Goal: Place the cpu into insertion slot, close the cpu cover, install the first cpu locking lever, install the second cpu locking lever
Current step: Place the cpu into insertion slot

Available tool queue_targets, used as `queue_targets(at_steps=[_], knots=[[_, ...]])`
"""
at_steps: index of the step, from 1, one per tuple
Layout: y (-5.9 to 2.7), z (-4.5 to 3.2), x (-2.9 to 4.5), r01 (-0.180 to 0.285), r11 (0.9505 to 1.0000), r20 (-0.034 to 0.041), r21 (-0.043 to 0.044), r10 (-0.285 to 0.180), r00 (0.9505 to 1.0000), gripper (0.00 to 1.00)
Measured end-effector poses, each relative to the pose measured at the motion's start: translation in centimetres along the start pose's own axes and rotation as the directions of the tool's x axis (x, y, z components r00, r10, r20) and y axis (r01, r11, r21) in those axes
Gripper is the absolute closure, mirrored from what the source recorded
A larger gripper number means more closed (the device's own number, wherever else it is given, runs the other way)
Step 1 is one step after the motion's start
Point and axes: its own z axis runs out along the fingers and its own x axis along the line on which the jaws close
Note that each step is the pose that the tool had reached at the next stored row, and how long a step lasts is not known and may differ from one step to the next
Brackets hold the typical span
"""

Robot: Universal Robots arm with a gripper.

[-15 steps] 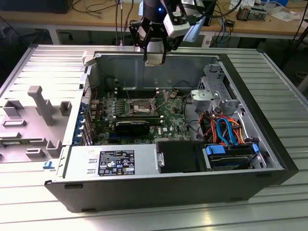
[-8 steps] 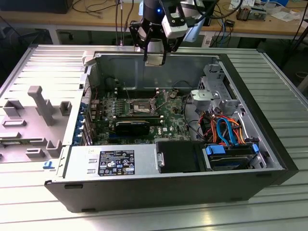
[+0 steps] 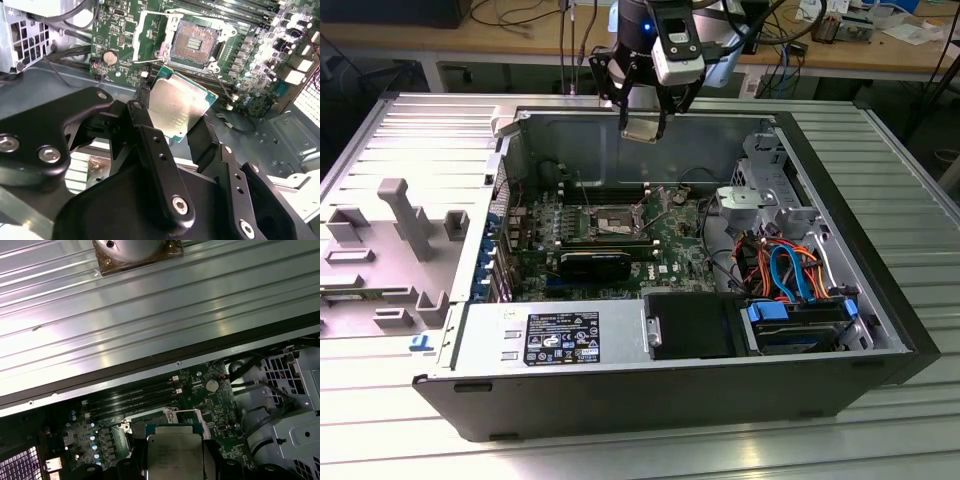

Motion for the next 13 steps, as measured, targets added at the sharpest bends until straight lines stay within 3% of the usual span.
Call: queue_targets(at_steps=[13], knots=[[-0.02, 0.02, -0.01, -0.004, 1.0, 0.0003, 0.0002, 0.004, 1.0, 0.46]])
